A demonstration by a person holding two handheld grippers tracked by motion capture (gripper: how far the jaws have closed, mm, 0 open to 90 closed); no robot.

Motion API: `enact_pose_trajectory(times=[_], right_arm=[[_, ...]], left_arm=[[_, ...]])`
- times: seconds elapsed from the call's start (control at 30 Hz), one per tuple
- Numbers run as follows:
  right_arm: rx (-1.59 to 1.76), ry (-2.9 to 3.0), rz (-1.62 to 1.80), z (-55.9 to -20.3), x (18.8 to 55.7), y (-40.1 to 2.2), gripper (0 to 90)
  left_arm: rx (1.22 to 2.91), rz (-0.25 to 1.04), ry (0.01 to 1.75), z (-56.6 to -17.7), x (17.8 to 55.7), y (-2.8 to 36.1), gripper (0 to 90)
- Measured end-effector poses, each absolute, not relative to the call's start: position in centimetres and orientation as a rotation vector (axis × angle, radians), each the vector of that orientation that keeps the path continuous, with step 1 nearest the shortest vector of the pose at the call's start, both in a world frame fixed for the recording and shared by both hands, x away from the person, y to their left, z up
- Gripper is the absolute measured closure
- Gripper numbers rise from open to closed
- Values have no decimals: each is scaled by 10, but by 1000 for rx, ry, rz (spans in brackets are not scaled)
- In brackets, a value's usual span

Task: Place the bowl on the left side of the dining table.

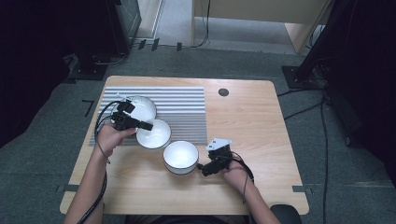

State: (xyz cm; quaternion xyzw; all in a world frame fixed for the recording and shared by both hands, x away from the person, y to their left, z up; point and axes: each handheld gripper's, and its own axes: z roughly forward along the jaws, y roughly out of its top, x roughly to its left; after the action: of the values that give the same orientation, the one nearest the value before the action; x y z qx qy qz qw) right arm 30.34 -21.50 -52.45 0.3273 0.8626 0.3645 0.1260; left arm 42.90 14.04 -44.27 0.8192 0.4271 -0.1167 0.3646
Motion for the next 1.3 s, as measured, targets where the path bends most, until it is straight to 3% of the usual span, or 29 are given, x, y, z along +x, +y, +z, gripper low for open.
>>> enact_pose_trajectory(times=[1.3], right_arm=[[953, 2512, 1062, -524, 303, -215, 0]], left_arm=[[2064, -282, 1173, -458, 445, 166, 767]])
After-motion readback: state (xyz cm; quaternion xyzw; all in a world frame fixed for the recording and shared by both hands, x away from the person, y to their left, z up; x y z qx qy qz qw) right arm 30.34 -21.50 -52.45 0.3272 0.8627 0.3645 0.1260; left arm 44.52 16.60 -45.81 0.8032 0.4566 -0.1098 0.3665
